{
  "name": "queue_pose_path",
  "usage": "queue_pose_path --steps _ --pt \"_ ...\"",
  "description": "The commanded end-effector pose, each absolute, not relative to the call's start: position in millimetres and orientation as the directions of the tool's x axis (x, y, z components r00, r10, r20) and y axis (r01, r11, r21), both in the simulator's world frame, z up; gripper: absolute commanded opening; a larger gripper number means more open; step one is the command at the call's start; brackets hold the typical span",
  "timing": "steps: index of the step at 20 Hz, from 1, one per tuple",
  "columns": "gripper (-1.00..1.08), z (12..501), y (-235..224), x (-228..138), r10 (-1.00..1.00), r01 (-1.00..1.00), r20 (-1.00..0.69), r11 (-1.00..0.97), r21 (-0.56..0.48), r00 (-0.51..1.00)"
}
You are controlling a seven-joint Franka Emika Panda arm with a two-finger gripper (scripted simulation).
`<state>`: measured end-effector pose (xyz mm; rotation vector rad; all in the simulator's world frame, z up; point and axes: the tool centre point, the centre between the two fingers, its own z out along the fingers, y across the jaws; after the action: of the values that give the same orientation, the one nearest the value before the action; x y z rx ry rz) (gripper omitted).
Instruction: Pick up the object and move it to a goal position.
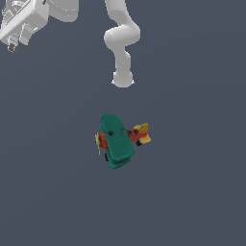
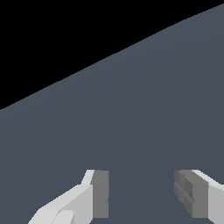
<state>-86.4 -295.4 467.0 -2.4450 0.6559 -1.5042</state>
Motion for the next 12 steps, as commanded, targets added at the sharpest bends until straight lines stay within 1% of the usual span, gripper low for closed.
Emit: queue_pose_path --steps 1,12 --pt "0.28 456.0 -296.9 -85.8 -0.485 -0.256 0.790 -0.873 -0.414 0.376" --pt "0.28 404.8 -292.0 -82.6 -0.562 -0.202 0.748 -0.826 -0.526 0.354"
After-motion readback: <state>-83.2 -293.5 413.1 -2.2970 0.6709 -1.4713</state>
